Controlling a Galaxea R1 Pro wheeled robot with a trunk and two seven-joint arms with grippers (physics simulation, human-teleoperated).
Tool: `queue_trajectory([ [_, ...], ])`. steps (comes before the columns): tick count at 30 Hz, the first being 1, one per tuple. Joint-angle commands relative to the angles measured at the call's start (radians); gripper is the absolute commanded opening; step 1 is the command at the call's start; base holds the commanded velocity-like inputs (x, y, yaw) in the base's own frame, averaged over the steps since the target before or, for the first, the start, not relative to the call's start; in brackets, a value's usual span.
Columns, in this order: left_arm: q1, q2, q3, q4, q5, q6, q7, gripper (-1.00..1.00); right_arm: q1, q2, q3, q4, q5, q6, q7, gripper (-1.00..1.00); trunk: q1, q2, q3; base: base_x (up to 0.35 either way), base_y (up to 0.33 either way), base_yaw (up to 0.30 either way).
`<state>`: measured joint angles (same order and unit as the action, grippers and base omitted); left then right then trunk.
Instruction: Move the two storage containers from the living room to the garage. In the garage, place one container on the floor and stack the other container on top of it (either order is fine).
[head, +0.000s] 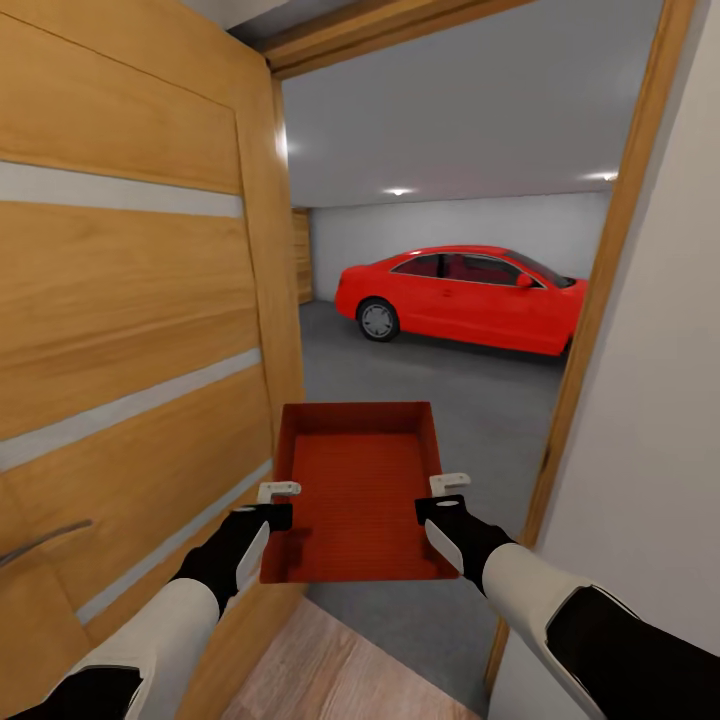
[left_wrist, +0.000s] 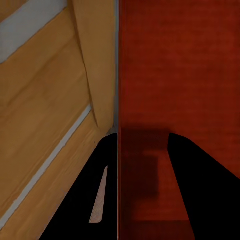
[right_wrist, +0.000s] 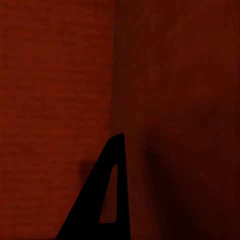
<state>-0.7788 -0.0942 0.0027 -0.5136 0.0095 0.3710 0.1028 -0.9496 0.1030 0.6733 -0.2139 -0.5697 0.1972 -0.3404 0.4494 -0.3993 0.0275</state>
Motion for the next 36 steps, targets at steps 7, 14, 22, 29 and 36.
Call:
queue_trajectory([
  [7, 0.001, 0.001, -0.007, 0.001, 0.012, 0.005, 0.009, -1.00, -0.001, -0.019, -0.013, -0.004, 0.024, -0.024, -0.008, -1.00, 0.001, -0.001, 0.000, 0.183, 0.183, -0.074],
  [14, 0.001, 0.001, -0.007, 0.001, 0.012, 0.005, 0.009, -1.00, -0.001, -0.019, -0.013, -0.004, 0.024, -0.024, -0.008, -1.00, 0.001, -0.001, 0.000, 0.185, 0.186, -0.231],
  [22, 0.001, 0.001, -0.007, 0.001, 0.012, 0.005, 0.009, -1.00, -0.001, -0.019, -0.014, -0.004, 0.024, -0.024, -0.008, -1.00, 0.001, -0.001, 0.000, 0.185, 0.185, -0.241],
  [29, 0.001, 0.001, -0.007, 0.001, 0.012, 0.005, 0.009, -1.00, -0.001, -0.019, -0.014, -0.004, 0.024, -0.024, -0.008, -1.00, 0.001, -0.001, 0.000, 0.185, 0.181, -0.242],
  [36, 0.001, 0.001, -0.007, 0.001, 0.012, 0.004, 0.009, -1.00, -0.001, -0.019, -0.013, -0.004, 0.024, -0.024, -0.008, -1.00, 0.001, -0.001, 0.000, 0.185, 0.173, -0.242],
])
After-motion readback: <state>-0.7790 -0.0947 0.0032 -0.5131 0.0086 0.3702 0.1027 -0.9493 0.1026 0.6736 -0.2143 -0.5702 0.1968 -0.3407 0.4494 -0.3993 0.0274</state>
